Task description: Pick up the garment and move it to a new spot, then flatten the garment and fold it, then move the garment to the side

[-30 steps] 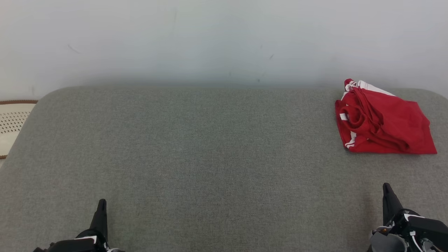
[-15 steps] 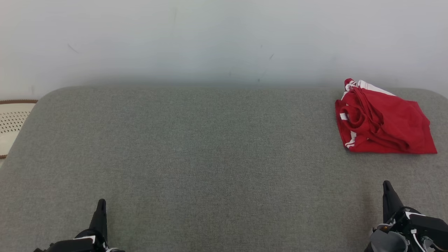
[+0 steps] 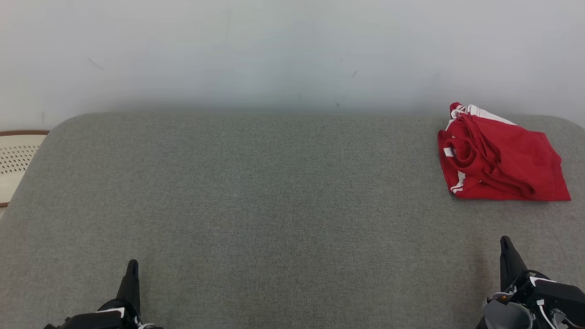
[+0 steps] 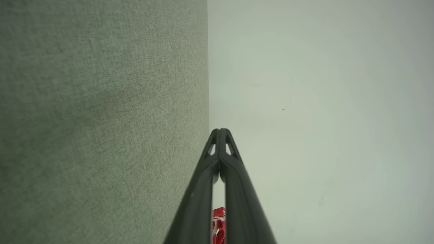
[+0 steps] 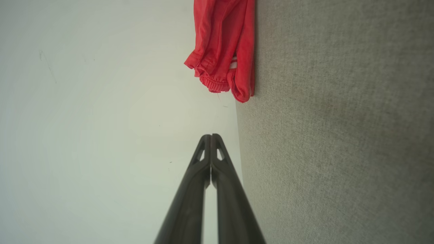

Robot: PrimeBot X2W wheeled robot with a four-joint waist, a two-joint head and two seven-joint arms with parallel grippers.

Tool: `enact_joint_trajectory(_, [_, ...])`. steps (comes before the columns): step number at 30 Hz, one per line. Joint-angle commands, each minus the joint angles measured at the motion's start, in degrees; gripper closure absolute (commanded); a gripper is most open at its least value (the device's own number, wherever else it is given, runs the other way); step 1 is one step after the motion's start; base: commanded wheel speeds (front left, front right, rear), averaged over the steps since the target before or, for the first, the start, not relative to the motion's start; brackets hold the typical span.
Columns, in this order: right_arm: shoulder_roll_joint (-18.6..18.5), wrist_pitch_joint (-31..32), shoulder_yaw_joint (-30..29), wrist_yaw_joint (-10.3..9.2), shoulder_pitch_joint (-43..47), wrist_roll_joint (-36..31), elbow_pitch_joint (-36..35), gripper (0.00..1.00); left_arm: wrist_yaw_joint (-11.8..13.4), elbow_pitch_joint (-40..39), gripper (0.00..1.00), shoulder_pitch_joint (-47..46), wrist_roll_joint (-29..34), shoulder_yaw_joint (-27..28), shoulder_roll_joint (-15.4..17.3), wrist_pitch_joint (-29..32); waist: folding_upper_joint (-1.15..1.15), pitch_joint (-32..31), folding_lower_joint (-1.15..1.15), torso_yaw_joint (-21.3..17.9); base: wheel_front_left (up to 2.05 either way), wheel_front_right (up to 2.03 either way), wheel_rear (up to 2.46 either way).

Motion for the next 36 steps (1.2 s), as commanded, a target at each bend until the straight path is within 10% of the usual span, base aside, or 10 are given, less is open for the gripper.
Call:
enact_joint_trajectory(1, [0.13,0.32,-0.05,0.02,0.11,-0.37,0.00,1.00,-0.16,0.06,1.00,-0.46,-0.17,0.16,-0.04,0.17,0.00,0.00,0.00,0.00,0.00,0.00,0.00])
enact_joint_trajectory(36, [0.45,0.61,-0.59,0.02,0.03,-0.86,0.01,1.00,-0.16,0.05,1.00,-0.44,-0.18,0.15,-0.04,0.16,0.00,0.00,0.00,0.00,0.00,0.00,0.00])
